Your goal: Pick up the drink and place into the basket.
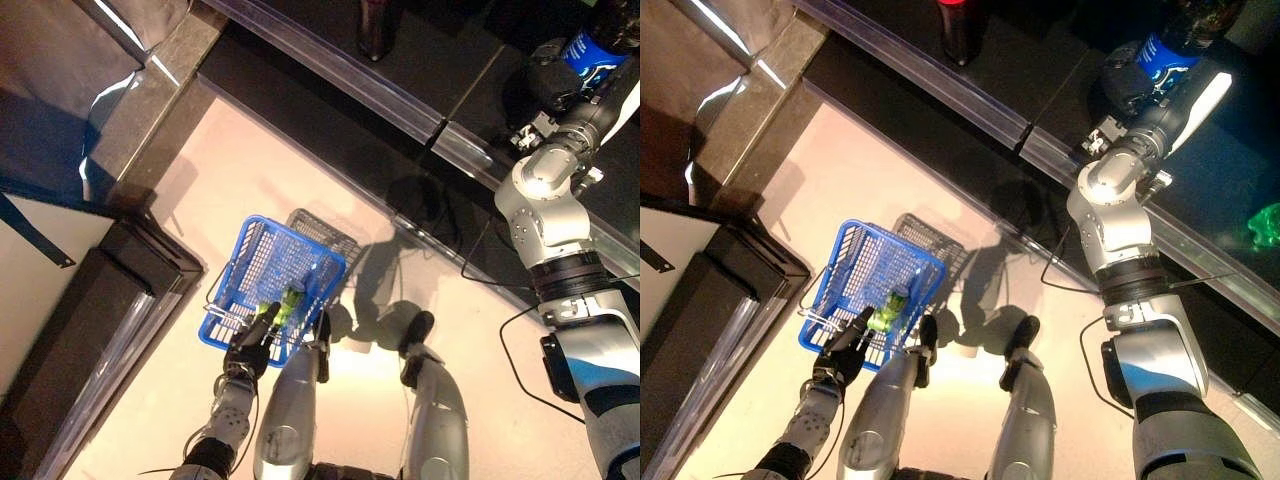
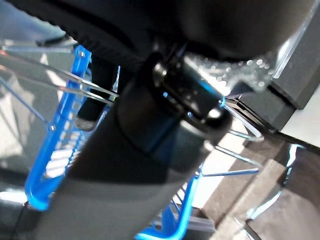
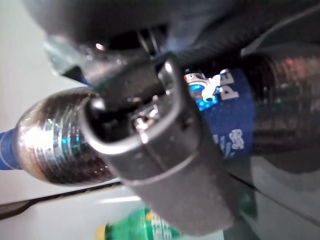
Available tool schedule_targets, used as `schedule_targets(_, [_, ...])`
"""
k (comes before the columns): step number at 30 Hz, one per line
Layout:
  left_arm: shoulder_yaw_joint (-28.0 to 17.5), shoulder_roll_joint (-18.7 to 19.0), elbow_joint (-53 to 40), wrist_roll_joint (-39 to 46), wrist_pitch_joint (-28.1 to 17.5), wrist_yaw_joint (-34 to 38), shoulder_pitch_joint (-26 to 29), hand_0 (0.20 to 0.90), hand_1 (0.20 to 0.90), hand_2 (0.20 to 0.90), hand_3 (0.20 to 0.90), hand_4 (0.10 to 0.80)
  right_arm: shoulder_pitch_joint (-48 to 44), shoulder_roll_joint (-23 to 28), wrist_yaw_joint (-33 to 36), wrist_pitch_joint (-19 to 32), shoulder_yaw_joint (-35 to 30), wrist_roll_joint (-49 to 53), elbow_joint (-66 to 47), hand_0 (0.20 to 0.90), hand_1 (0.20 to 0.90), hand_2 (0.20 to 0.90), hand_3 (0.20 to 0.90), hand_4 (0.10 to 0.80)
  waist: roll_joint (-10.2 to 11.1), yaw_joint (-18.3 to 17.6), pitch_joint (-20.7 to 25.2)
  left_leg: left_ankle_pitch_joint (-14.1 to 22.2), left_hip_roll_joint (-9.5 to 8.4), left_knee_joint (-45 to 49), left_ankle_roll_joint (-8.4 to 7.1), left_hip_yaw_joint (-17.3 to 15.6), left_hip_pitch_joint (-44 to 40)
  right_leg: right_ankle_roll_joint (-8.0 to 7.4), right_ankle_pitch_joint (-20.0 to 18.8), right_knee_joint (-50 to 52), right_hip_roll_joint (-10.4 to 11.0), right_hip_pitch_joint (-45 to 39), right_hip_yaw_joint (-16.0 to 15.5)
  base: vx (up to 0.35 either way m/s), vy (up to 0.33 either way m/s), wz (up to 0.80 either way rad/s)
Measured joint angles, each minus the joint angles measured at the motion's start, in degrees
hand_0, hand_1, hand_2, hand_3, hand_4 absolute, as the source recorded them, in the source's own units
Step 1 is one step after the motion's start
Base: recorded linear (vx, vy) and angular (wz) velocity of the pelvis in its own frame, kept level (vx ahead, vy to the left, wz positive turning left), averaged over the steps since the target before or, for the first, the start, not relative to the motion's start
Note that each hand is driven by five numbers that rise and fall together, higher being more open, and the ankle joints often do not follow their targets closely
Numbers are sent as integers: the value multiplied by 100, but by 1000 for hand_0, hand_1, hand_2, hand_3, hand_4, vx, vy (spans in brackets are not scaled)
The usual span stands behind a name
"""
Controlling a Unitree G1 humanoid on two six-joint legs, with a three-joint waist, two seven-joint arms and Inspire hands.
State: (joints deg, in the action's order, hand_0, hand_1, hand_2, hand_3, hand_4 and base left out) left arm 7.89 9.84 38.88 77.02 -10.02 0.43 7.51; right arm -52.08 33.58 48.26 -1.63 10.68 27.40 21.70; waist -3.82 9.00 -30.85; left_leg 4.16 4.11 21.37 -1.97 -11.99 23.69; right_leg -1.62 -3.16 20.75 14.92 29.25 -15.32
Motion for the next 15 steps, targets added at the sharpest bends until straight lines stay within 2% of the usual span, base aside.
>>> schedule_targets(8, [-233, 7, -417, 86, -190, -31, -301, 300, 300, 300, 200, 100, 1020, -5, -1049, -221, -16, -388, -1081, 300, 300, 300, 200, 100, -1, -11, -9, 0, 12, 48, -2, -9, -291, 24, 47, 98, 14, -272, -3, -11, 6, 0])
schedule_targets(15, [-481, 7, -884, 85, -226, -212, -925, 300, 300, 300, 200, 100, 1478, 7, -1828, -294, -27, -612, -1995, 300, 300, 300, 200, 100, 7, -130, -9, -12, 67, -300, -20, -2, -912, 10, 141, -118, -91, -861, -53, 15, -8, -1])
